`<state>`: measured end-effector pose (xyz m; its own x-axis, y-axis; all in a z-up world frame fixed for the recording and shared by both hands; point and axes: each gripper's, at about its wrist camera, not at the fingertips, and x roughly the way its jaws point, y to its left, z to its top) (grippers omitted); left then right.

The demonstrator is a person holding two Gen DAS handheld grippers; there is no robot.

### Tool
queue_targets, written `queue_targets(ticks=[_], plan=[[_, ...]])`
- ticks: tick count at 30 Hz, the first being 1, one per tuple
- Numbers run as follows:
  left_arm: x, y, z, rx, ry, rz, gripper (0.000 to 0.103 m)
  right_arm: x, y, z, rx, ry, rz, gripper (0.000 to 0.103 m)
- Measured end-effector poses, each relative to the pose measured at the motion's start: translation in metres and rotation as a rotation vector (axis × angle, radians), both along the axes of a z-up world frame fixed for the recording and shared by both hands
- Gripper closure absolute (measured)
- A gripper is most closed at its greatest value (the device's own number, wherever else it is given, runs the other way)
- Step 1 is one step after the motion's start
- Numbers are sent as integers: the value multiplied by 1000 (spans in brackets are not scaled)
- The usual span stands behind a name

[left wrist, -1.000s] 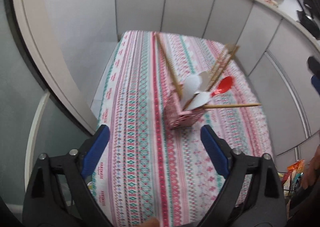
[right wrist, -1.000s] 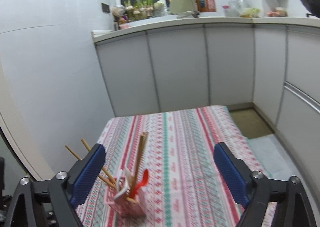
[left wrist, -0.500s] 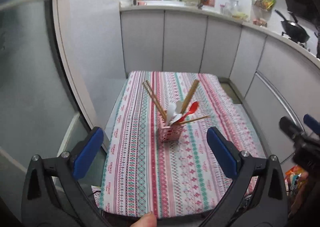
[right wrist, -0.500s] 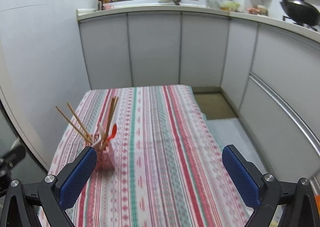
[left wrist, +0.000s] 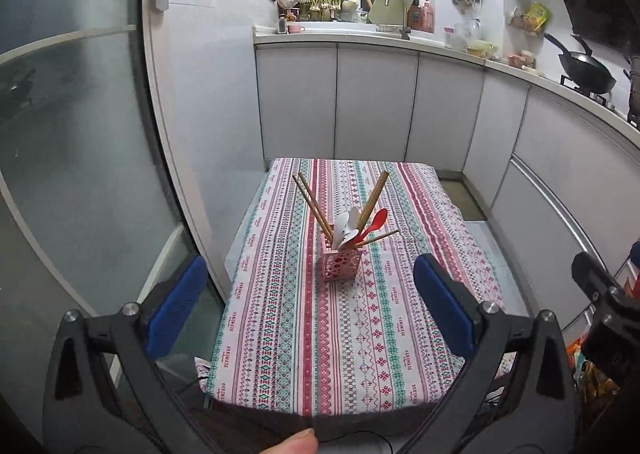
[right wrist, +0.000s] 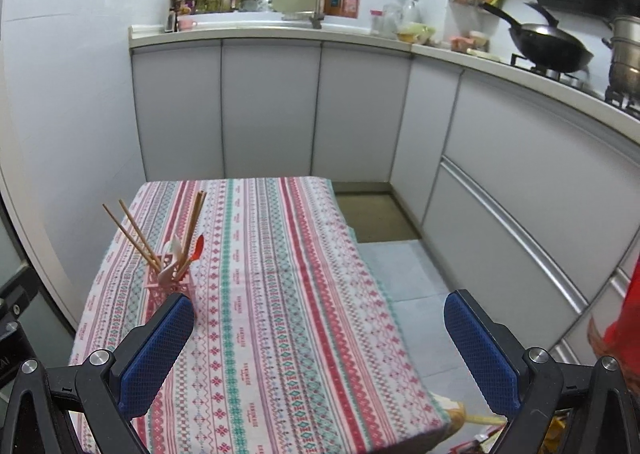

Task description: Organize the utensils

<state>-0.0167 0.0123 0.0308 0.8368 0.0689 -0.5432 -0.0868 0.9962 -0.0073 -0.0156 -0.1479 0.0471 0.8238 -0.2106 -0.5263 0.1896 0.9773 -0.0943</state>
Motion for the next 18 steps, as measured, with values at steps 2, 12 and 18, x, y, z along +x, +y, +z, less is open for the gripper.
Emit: queue_targets(ticks=[2, 12, 18], plan=[[-4, -2, 2, -2, -7, -1, 1, 0, 0, -1, 6, 5, 5, 0], [-9, -5, 2, 0, -7, -15, 1, -1, 8, 0, 17, 13, 18, 0], [-10, -6, 1, 1, -2, -14, 1, -3, 9, 3, 44, -3, 40, 0]])
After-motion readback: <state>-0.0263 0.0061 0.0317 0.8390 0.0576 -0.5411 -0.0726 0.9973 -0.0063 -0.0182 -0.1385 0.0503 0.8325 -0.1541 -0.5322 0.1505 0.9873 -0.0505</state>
